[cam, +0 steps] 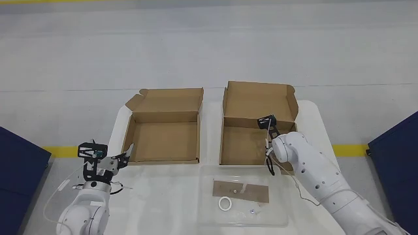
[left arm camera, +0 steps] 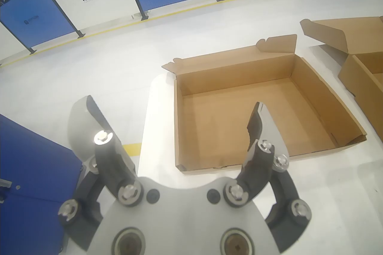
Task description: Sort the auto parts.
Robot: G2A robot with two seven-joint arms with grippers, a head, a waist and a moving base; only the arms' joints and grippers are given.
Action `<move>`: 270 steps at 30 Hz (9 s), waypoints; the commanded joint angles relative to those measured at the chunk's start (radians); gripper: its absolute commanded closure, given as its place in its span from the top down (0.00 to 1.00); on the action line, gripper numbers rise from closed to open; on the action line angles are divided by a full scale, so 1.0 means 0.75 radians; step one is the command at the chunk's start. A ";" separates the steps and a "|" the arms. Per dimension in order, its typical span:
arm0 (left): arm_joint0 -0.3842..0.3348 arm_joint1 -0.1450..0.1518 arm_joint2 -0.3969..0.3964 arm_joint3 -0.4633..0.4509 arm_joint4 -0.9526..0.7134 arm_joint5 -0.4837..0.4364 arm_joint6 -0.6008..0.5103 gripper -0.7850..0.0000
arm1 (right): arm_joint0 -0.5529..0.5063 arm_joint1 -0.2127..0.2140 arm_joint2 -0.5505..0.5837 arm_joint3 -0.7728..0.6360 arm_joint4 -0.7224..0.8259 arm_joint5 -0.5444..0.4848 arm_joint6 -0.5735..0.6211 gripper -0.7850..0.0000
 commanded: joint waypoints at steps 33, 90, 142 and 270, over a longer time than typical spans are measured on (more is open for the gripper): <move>0.000 0.000 0.000 0.000 0.000 0.000 0.000 1.00 | -0.100 0.006 0.166 -0.298 -0.112 -0.048 0.171 1.00; 0.000 0.000 0.000 0.000 0.000 0.000 0.000 1.00 | -0.124 0.108 0.264 -0.796 0.575 -0.868 0.450 1.00; 0.000 0.000 0.000 0.000 0.000 0.000 0.000 1.00 | 0.435 0.355 -0.777 -0.852 0.637 -0.916 0.402 1.00; 0.000 0.000 0.000 0.000 0.000 0.000 0.000 1.00 | 0.464 0.326 -0.953 -0.763 0.579 -0.850 0.468 0.00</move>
